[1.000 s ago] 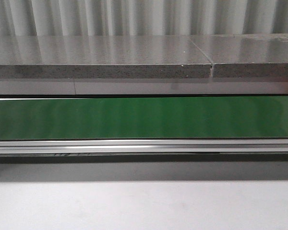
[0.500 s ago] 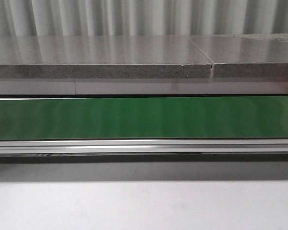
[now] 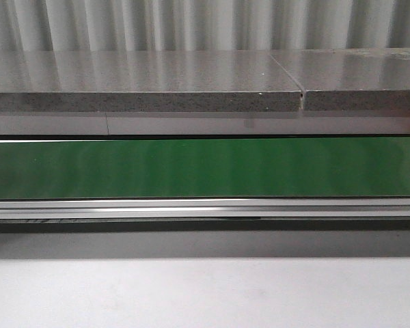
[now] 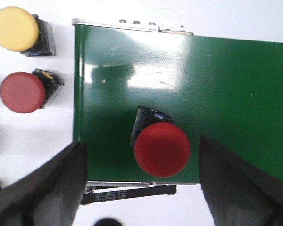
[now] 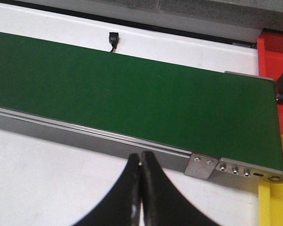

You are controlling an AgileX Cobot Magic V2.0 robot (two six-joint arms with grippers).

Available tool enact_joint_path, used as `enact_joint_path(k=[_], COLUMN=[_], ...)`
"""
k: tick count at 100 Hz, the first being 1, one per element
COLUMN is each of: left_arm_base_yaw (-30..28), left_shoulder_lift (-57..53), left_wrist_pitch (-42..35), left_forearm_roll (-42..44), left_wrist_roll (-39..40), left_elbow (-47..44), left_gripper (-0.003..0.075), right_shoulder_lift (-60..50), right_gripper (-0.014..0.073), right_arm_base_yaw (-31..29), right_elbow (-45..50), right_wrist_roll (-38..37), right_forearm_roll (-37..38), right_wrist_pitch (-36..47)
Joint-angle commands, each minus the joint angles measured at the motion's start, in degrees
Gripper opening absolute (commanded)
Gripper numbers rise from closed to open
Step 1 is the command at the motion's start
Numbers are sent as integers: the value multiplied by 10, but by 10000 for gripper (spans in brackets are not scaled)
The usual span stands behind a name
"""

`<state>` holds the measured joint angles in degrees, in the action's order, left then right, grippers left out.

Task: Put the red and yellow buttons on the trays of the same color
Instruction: 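Lift the red button with the left gripper and set it on the belt start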

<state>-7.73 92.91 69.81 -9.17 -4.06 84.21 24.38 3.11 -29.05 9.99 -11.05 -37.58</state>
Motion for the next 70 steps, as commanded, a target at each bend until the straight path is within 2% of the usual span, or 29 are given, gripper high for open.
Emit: enact_joint_path(k=[1, 20, 36, 53, 70], left_arm_base_yaw=[-21, -101, -158, -189, -196], left_shoulder_lift=[-40, -49, -40, -6, 33], left_wrist_pitch=[-9, 11, -1, -21, -42], left_forearm_roll=[1, 6, 25, 26, 58], left_wrist_roll=[-1, -1, 4, 9, 9], left_elbow=[18, 18, 17, 17, 17], left_gripper=[483, 483, 483, 483, 483], right_shoulder_lift=[1, 1, 1, 1, 1], right_gripper=[-65, -65, -65, -65, -65], right_arm_base_yaw=[0, 0, 0, 0, 0], right_elbow=[-14, -14, -14, -14, -14], right_wrist_roll=[5, 5, 5, 5, 5], right_forearm_roll=[1, 1, 1, 1, 1], right_wrist_pitch=[37, 37, 37, 37, 37])
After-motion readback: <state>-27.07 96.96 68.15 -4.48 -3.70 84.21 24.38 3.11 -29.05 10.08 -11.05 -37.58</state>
